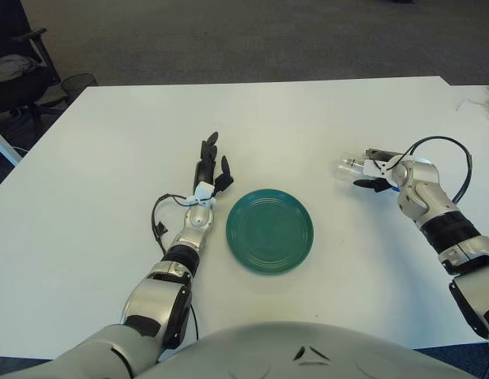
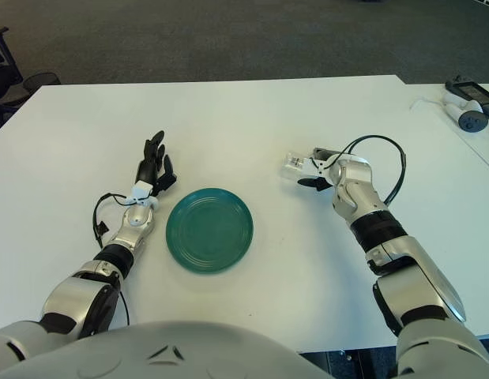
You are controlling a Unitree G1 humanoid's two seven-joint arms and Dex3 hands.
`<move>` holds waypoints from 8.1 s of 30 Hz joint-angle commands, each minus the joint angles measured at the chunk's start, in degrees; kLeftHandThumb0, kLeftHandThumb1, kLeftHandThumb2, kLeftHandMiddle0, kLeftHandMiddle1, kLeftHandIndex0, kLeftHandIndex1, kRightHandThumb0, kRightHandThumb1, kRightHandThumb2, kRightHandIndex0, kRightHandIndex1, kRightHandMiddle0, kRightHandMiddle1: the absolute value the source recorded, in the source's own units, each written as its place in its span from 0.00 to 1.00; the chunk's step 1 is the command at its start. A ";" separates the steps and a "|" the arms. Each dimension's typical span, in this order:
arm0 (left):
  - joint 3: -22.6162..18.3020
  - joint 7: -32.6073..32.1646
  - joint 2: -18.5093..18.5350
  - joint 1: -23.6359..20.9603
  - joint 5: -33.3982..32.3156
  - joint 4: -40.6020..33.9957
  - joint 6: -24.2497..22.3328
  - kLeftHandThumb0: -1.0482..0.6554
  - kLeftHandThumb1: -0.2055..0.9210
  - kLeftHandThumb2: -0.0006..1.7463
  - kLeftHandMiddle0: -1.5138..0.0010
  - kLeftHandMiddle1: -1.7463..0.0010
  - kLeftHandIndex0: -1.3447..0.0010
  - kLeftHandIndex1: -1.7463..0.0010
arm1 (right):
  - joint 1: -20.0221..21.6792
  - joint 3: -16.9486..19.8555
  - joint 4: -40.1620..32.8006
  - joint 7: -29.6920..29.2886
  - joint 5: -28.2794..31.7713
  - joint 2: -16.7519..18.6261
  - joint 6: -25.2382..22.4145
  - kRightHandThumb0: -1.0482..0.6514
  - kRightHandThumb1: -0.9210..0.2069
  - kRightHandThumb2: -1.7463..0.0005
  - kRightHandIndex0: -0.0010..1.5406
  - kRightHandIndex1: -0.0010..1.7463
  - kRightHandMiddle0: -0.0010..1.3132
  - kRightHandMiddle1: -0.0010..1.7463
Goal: Put the bottle into the plate.
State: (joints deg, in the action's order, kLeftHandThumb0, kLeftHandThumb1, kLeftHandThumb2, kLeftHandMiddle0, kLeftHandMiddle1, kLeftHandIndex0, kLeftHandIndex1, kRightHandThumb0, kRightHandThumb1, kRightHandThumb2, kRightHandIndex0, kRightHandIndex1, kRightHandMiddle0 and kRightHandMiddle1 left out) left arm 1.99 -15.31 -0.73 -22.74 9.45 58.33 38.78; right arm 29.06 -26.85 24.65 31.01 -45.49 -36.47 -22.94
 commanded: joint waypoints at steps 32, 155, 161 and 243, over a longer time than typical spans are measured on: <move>0.09 0.20 -1.80 10.69 -0.36 3.03 -0.34 0.16 1.00 0.55 0.81 1.00 1.00 0.69 | -6.52 -7.85 4.88 1.09 -5.01 -0.66 5.78 0.00 0.00 0.82 0.01 0.00 0.00 0.00; 0.20 2.23 0.14 9.82 -0.58 1.53 -2.16 0.15 1.00 0.55 0.78 0.99 1.00 0.63 | -1.93 17.10 -47.79 -12.06 17.53 12.11 6.67 0.62 0.78 0.09 0.56 0.93 0.45 1.00; 0.48 2.14 0.53 9.67 -0.23 1.66 -1.83 0.13 1.00 0.56 0.79 0.99 1.00 0.64 | -1.56 14.52 -48.36 -11.52 19.92 14.68 11.50 0.62 0.81 0.08 0.58 0.90 0.47 1.00; 0.45 2.01 1.38 8.96 -0.31 6.26 2.15 0.16 1.00 0.58 0.80 1.00 1.00 0.63 | -10.43 -0.47 -42.41 -2.52 6.75 11.75 29.02 0.05 0.05 0.69 0.03 0.10 0.03 0.13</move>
State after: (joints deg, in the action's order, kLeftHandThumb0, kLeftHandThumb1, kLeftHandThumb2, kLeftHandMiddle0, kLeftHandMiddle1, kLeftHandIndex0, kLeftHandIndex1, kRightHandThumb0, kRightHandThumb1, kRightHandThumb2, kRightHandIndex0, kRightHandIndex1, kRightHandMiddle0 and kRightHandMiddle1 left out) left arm 1.87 -12.26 0.09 -22.34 7.33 58.21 40.76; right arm 17.00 -27.26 -16.44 28.49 -36.76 -22.39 2.89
